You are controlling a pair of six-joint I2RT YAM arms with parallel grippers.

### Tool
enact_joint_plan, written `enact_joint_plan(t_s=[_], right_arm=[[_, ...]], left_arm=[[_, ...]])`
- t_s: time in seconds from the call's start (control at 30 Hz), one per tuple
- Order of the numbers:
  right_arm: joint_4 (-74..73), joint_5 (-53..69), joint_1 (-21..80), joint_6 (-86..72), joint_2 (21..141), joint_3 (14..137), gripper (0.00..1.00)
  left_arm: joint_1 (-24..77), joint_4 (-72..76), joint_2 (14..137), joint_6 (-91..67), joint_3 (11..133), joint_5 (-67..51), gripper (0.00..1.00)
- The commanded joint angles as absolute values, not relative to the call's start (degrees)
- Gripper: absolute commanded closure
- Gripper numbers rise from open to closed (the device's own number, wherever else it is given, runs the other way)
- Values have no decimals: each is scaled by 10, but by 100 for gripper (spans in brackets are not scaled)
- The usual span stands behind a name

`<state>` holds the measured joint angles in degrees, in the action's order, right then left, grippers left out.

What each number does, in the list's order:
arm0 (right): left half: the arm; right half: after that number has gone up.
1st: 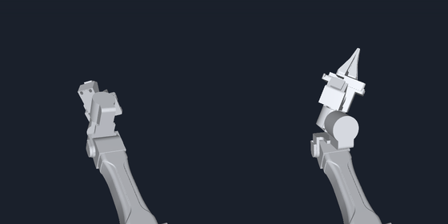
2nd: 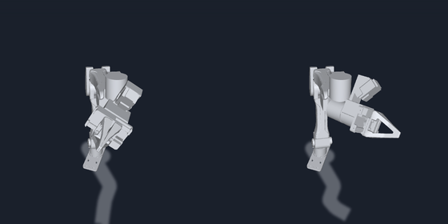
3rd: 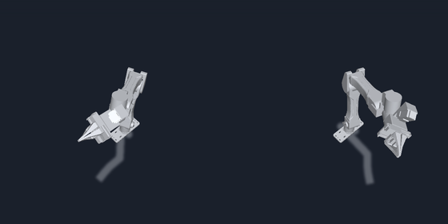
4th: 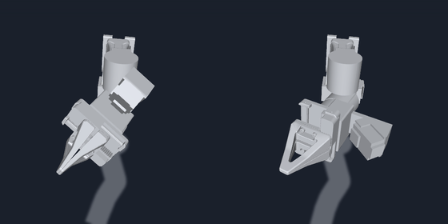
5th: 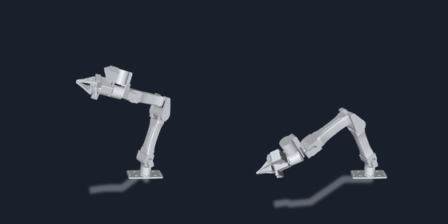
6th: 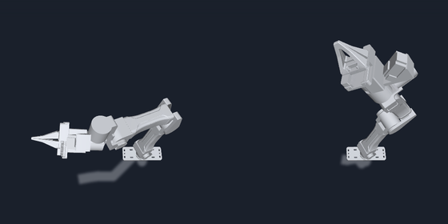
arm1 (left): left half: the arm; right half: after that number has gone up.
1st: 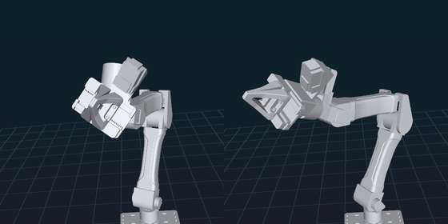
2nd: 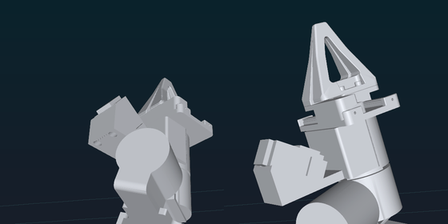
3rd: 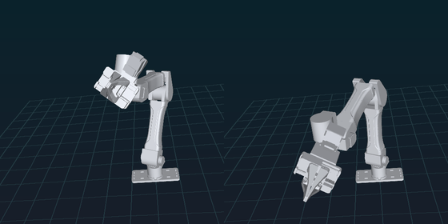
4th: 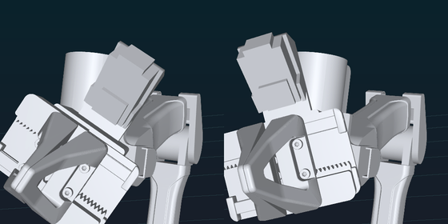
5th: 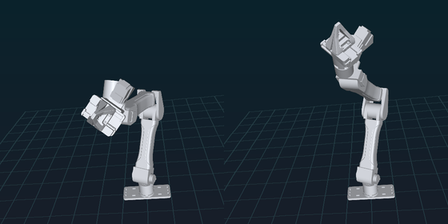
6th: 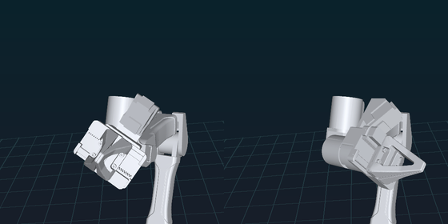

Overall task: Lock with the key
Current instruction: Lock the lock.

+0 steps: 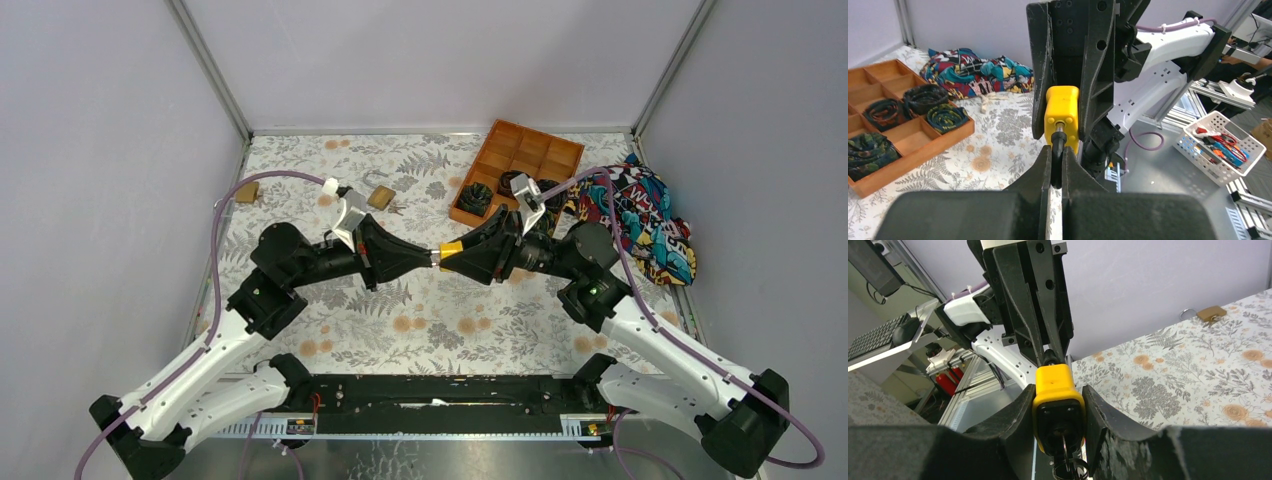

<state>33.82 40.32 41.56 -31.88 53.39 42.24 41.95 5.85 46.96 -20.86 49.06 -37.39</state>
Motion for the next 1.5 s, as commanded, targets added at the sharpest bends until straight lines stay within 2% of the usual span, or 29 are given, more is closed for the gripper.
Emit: enact_joint_plan(t_s=[0.0,0.17,0.37,0.5,0.63,0.8,0.9,1.23,1.47], right_arm=[[434,339,434,-341,562,430,100],[427,345,438,-330,571,435,100],[401,354,437,-273,578,446,100],[386,424,434,-241,595,483,100],[377,478,427,-242,605,501,100],[367,462,427,-239,604,498,100],[414,443,429,-275,605,479,100],[409,389,436,-270,619,469,100],[443,453,435,-281,629,463,100]], left_arm=[[452,167,502,-215,474,-345,100],[462,163,514,-215,476,-337,100],[478,150,532,-282,487,-381,100],[482,156,537,-316,499,-410,100],[483,135,537,-287,524,-406,100],[483,120,529,-207,537,-349,100],[483,125,529,-172,537,-302,100],[511,169,563,-244,499,-327,100],[546,210,613,-252,530,-353,100]])
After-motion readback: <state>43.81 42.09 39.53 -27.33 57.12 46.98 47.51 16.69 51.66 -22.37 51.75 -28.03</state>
